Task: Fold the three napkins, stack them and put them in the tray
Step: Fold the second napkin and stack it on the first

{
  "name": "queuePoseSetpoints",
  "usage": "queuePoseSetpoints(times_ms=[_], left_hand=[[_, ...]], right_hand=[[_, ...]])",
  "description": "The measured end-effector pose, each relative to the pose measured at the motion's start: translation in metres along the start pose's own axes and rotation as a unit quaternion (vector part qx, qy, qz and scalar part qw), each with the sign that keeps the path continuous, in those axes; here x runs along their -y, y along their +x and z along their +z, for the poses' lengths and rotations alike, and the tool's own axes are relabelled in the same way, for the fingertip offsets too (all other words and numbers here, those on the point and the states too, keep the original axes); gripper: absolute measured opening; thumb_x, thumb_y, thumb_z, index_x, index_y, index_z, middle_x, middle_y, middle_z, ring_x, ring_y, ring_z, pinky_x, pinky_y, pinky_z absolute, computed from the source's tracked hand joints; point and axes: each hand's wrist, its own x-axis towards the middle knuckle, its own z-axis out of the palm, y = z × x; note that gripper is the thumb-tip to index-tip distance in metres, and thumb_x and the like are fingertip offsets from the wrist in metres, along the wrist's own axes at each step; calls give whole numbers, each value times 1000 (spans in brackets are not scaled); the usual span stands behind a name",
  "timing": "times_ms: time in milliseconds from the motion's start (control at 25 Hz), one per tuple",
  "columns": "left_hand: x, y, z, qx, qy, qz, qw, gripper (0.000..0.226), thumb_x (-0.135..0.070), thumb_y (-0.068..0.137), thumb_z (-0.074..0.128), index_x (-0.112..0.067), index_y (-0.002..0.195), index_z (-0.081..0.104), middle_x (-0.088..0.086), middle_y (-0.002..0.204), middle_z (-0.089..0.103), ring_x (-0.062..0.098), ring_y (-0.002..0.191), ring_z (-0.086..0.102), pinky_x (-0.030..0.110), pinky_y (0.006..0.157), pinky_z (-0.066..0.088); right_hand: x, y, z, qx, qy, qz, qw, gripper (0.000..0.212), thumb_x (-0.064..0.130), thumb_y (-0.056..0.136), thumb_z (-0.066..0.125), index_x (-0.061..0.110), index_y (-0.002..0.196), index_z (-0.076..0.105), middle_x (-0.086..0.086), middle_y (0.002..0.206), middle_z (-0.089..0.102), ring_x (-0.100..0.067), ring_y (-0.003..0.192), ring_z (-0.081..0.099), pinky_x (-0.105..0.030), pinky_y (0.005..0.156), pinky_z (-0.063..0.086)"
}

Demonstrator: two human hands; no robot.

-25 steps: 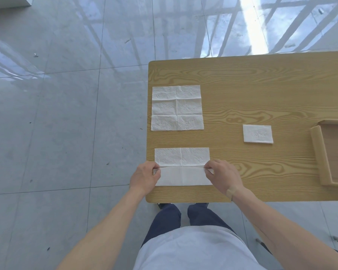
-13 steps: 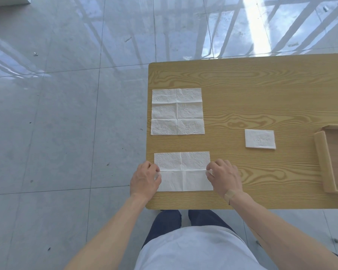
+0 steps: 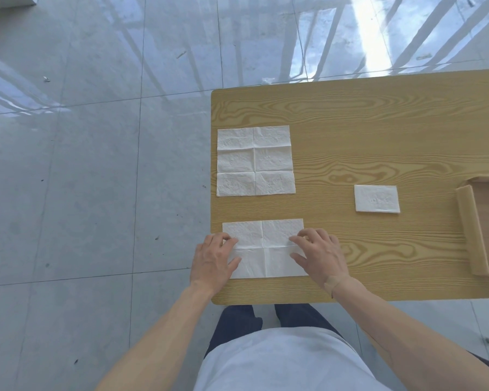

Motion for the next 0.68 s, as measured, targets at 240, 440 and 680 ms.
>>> queuePoseSetpoints(times_ms=[240,440,680], left_hand=[[-7,7,-2,0,28,3,1000,22,-29,90,63,-21,110,63,-2,115,56,19,109,47,33,90,42],[-7,9,-1,4,25,7,1000,13,-27,93,60,-20,102,64,-4,110,57,17,106,48,31,88,43],[-10,16,-3,11,-9,-34,999,17,-24,89,61,-23,105,62,-6,109,55,16,106,47,29,88,41]], right_hand=[[2,4,2,4,-8,10,1000,23,33,91,63,27,113,67,5,120,62,-21,112,53,-36,92,40],[3,7,2,14,3,12,1000,14,33,92,63,27,104,67,8,111,62,-20,108,53,-35,90,39],[5,10,0,26,16,17,999,5,32,93,59,30,94,63,12,95,64,-16,97,52,-32,86,37]])
